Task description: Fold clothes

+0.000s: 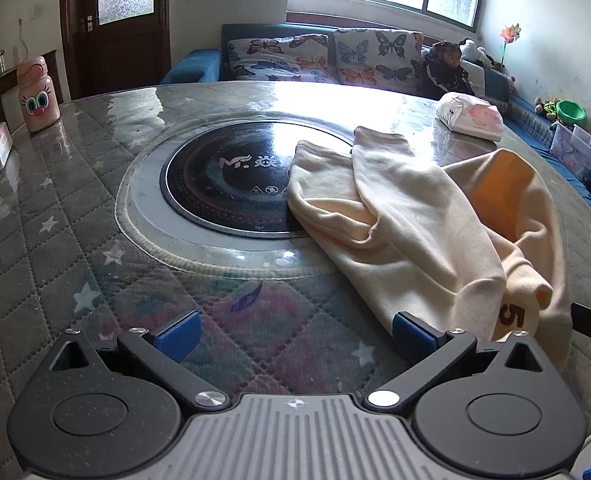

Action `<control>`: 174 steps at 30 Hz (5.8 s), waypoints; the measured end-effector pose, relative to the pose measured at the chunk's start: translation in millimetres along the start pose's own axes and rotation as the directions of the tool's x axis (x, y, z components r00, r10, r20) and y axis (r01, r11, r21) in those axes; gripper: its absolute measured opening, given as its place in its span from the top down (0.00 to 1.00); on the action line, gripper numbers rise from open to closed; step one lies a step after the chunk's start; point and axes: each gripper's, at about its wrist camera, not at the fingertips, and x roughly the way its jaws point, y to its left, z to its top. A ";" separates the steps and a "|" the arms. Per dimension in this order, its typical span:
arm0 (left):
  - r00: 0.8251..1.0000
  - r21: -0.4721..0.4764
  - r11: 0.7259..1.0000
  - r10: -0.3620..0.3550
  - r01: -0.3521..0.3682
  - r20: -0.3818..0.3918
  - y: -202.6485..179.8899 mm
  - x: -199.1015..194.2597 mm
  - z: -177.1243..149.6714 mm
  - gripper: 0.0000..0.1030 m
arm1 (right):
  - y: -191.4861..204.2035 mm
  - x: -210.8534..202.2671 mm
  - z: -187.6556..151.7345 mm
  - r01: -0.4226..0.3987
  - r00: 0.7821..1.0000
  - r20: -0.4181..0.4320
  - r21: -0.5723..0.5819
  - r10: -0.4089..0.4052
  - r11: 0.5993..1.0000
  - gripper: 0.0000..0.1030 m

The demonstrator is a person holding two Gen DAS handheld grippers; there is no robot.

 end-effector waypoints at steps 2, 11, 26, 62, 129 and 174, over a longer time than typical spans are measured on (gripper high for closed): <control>1.000 0.004 1.000 0.000 0.000 -0.001 -1.3 -1.5 -0.9 0.00 | 2.3 -1.1 -1.0 -0.006 1.000 0.000 -0.006 0.006 1.000 0.00; 1.000 0.024 1.000 0.000 0.001 -0.007 -7.9 -5.5 -4.1 0.00 | 7.0 -6.2 -2.7 -0.027 1.000 0.003 -0.016 0.027 1.000 0.00; 1.000 0.062 0.998 -0.013 0.014 -0.015 -17.9 -1.5 2.5 0.00 | 16.4 -5.0 4.3 -0.061 0.998 0.009 -0.046 0.062 0.997 0.00; 0.999 0.123 0.992 0.044 -0.041 -0.023 -36.8 18.2 33.6 0.00 | 18.3 11.2 26.9 -0.081 0.996 0.028 -0.075 0.083 0.994 0.00; 0.997 -0.038 0.998 -0.054 0.056 0.059 58.9 -20.9 30.9 0.97 | -51.3 11.2 84.3 0.030 0.984 0.175 -0.073 -0.016 0.997 0.97; 0.996 0.138 0.987 -0.072 0.078 -0.048 29.6 126.3 115.3 0.72 | -18.9 154.3 118.7 -0.227 0.963 -0.187 -0.190 0.192 0.955 0.68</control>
